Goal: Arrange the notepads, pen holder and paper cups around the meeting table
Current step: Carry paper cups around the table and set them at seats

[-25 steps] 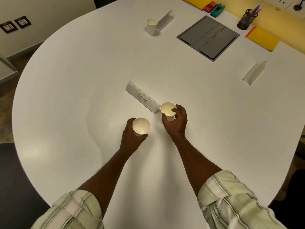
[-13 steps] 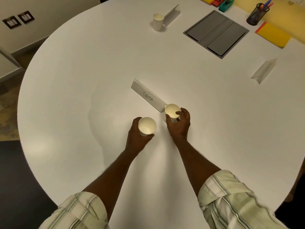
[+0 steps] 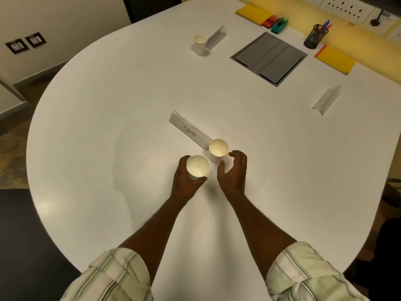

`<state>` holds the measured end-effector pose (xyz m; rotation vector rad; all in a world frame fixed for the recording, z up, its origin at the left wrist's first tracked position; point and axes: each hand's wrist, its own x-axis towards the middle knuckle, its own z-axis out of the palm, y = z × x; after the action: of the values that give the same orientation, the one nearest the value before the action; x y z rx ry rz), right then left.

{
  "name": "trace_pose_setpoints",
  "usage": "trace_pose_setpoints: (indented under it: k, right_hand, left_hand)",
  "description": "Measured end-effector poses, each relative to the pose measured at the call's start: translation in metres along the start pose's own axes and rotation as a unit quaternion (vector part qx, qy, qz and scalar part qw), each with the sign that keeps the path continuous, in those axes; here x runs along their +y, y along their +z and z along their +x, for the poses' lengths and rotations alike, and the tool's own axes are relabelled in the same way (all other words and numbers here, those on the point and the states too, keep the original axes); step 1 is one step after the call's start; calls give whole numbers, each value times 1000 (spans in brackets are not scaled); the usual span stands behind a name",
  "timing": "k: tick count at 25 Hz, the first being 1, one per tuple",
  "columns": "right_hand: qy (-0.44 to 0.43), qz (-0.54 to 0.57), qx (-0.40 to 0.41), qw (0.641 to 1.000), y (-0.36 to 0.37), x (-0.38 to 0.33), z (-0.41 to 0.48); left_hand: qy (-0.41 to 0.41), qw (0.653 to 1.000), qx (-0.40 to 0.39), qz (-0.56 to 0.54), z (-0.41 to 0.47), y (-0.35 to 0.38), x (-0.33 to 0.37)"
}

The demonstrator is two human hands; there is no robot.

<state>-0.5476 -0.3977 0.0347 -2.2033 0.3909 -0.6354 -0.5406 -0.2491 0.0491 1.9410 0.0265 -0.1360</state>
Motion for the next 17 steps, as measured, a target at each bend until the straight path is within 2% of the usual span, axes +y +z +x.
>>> trace_pose_setpoints:
  k: [3,7,9,17]
  right_hand:
    - [-24,6,-67,997,-19,0,-28]
    - [-44,11,-204,978,-57,-2,-68]
    - [-43,25,-236,970,-77,-7,-85]
    - [66,58,-185,979,-174,-22,-166]
  left_hand:
    - [7,1000,0,-15,-18,6,13]
    - [7,999,1,-33,-58,15,29]
    - [7,999,-3,-44,-83,20,37]
    - [18,999,-4,-51,-212,52,72]
